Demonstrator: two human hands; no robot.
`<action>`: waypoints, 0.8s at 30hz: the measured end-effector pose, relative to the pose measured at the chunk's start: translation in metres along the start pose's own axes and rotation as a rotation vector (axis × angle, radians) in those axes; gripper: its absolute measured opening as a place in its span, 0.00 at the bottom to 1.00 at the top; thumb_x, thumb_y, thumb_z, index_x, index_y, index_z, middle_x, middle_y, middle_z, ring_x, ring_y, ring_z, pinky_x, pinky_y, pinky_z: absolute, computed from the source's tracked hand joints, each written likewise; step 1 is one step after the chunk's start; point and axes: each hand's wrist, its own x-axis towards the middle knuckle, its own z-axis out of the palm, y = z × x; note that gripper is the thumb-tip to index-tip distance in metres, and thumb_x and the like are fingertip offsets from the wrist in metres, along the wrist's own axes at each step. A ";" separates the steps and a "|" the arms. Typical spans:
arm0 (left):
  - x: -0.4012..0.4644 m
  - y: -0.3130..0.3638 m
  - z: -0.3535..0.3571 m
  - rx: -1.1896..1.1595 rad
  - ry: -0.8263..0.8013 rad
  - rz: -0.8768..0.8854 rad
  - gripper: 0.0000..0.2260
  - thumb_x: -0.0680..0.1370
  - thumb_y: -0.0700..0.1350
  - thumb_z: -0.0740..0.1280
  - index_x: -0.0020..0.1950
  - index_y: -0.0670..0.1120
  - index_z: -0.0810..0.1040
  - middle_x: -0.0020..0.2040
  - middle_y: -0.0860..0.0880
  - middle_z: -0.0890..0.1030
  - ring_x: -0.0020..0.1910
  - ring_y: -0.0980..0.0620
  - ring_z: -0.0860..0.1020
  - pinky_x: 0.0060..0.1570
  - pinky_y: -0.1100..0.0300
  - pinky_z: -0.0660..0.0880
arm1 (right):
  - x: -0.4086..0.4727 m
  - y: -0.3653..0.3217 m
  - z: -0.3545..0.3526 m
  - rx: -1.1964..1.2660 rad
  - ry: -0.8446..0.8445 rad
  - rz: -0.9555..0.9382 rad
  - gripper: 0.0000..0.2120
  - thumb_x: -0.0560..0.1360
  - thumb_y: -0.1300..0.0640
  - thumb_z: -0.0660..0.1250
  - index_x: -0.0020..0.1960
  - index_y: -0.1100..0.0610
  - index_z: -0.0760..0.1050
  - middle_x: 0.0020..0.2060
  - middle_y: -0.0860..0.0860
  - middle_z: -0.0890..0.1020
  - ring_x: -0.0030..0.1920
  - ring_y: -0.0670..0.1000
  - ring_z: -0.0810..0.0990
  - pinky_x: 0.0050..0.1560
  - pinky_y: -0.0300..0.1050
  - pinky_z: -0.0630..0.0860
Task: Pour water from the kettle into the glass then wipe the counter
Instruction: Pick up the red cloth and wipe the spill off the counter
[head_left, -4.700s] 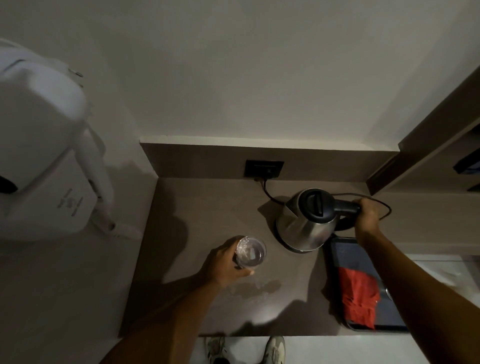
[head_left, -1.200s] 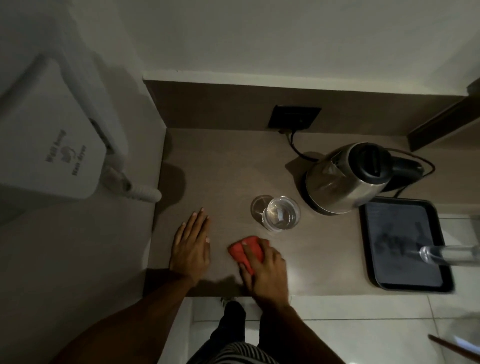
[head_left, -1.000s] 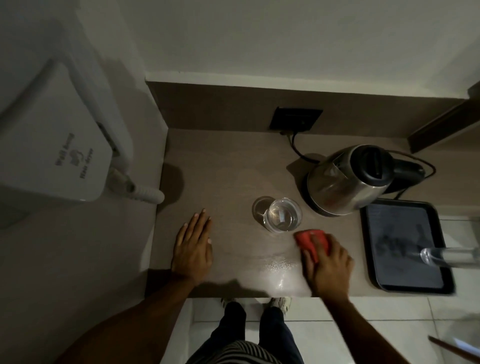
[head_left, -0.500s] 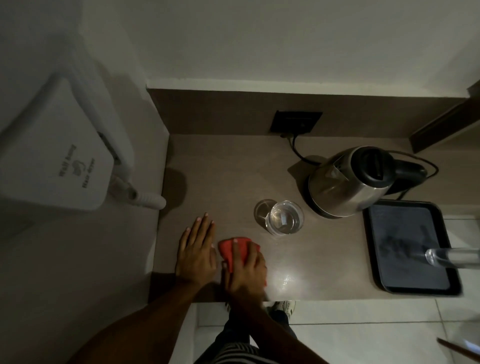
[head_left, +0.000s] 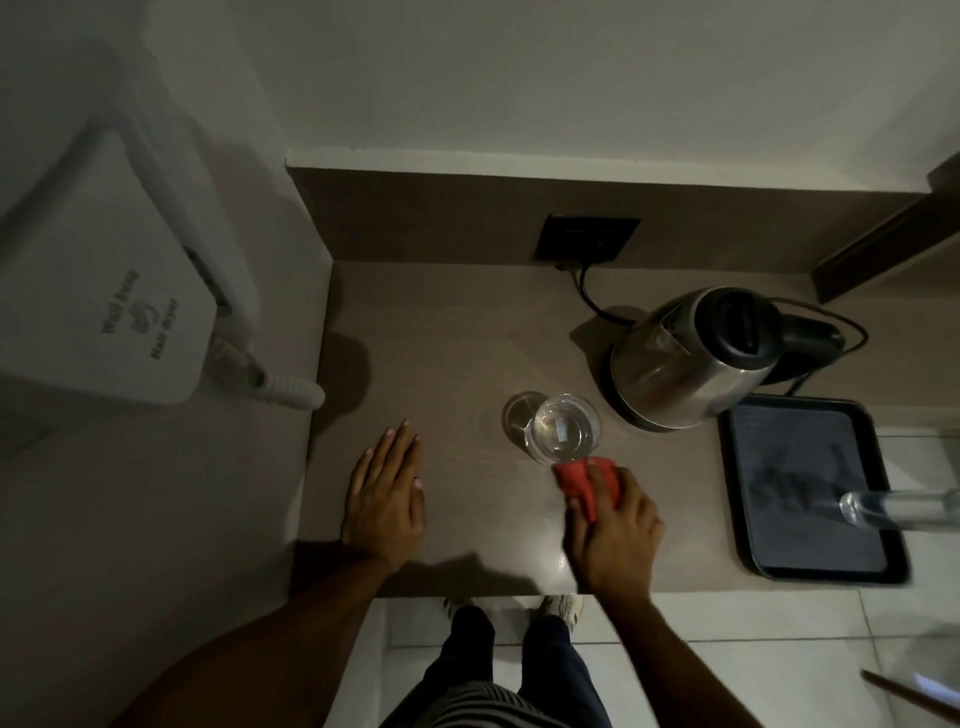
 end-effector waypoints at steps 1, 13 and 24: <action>0.000 0.000 0.000 0.003 0.003 0.000 0.25 0.81 0.49 0.52 0.78 0.46 0.63 0.80 0.48 0.62 0.78 0.48 0.60 0.76 0.50 0.55 | 0.009 0.009 -0.007 -0.005 0.018 0.023 0.27 0.76 0.42 0.58 0.73 0.51 0.64 0.68 0.60 0.68 0.62 0.65 0.70 0.61 0.61 0.69; 0.001 0.003 0.001 0.027 0.005 -0.001 0.25 0.80 0.49 0.51 0.77 0.46 0.63 0.79 0.47 0.63 0.78 0.47 0.61 0.74 0.48 0.58 | -0.038 -0.054 0.022 0.136 0.022 0.116 0.28 0.73 0.49 0.66 0.71 0.55 0.66 0.67 0.68 0.69 0.58 0.72 0.72 0.56 0.66 0.73; 0.000 0.003 0.004 0.028 0.008 -0.010 0.26 0.78 0.49 0.52 0.76 0.45 0.65 0.79 0.47 0.63 0.78 0.47 0.61 0.75 0.50 0.54 | -0.021 -0.138 0.045 0.097 -0.163 -0.233 0.29 0.78 0.37 0.55 0.76 0.49 0.62 0.74 0.61 0.66 0.70 0.65 0.68 0.66 0.60 0.69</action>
